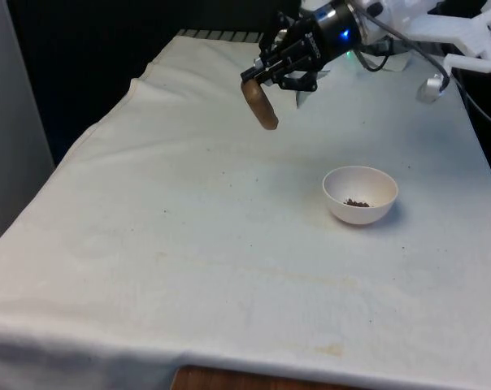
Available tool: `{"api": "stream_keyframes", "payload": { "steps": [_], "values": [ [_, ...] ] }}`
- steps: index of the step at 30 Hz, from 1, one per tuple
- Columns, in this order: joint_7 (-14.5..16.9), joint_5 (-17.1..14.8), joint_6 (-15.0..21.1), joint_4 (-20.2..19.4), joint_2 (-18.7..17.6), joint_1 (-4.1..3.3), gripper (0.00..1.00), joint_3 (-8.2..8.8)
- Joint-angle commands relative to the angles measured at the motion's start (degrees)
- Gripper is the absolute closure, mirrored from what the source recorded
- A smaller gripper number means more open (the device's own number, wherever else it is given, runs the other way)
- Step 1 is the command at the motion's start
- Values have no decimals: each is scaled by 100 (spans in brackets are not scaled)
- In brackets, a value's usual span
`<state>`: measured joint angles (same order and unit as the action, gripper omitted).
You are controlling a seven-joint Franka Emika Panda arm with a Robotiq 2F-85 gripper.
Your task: Pour the coffee beans from the cup into the bowl.
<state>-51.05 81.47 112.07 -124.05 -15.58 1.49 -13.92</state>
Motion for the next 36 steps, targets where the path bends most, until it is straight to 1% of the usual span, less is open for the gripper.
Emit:
{"api": "stream_keyframes", "payload": {
  "steps": [1, 2, 5, 6, 7, 8, 16, 17, 18, 22, 23, 27, 28, 29, 36],
  "values": [
    [80, -115, 115, -46, 52, 46, 100, 0],
    [86, -195, 115, -46, 46, 40, 100, 11],
    [80, -264, 109, -46, 40, 40, 100, 11],
    [74, -344, 103, -46, 34, 34, 100, 11],
    [29, -269, 11, -6, 0, 0, 100, 23],
    [69, -384, 103, -46, 29, 34, 100, 11],
    [11, -745, 126, -57, 0, 34, 100, 17],
    [-6, -693, 40, -46, -6, 0, 100, 23],
    [11, -785, 132, -57, -6, 34, 100, 17],
    [-17, -928, 138, -63, -23, 34, 100, 17],
    [-34, -1008, 138, -57, -40, 34, 100, 17],
    [-86, -1129, 138, -46, -63, 34, 100, 29],
    [-92, -1060, 52, -52, -46, 0, 100, 23],
    [-97, -1152, 138, -40, -69, 34, 100, 29],
    [-178, -1381, 132, -29, -109, 40, 100, 86]
  ]
}}
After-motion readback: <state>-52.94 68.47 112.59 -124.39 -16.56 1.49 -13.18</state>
